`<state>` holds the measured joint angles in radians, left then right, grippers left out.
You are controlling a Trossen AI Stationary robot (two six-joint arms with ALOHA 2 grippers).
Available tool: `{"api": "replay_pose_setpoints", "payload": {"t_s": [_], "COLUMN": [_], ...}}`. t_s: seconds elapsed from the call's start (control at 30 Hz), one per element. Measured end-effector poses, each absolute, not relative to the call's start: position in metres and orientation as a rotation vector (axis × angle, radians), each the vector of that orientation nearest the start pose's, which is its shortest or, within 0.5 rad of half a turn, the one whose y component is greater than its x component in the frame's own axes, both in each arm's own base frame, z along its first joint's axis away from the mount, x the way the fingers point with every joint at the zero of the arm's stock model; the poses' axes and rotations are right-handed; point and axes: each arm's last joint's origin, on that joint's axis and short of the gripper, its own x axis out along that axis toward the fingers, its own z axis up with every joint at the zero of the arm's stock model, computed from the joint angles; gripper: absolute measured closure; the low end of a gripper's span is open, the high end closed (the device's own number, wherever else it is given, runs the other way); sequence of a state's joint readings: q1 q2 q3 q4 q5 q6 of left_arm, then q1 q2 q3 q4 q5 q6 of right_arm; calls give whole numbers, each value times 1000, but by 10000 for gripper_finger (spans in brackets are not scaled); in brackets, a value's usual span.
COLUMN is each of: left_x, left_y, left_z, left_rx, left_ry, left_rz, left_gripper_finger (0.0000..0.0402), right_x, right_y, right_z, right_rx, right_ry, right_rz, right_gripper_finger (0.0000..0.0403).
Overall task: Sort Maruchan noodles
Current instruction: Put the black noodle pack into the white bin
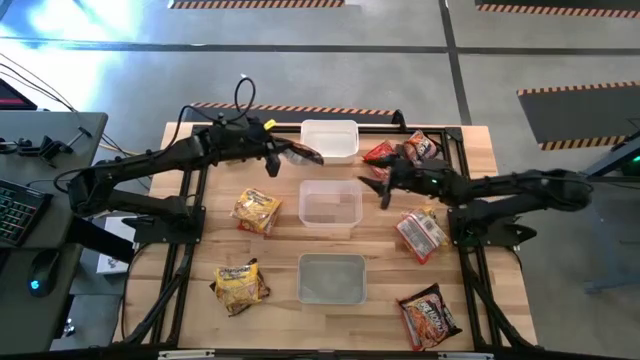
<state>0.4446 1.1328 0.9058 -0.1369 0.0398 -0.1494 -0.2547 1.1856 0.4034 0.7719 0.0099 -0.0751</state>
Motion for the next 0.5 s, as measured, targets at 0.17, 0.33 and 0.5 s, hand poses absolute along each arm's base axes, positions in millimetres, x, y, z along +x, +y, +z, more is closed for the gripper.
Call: {"api": "replay_pose_setpoints", "payload": {"t_s": [0.17,0.33,0.5], "left_x": [230,230,231], "left_y": [106,106,105], "left_z": [319,330,339], "left_rx": [-233,-207,-185], "left_ry": [255,217,196], "left_rz": [360,344,308], "left_gripper_finger": [401,401,401], "right_x": [265,304,331], "right_y": [-68,-79,-96], "right_z": [218,216,211], "right_rx": [-117,-138,-83], "right_ry": [-20,-12,-11], "right_rz": [-231,-252,-286], "right_gripper_finger": [147,148,148]}}
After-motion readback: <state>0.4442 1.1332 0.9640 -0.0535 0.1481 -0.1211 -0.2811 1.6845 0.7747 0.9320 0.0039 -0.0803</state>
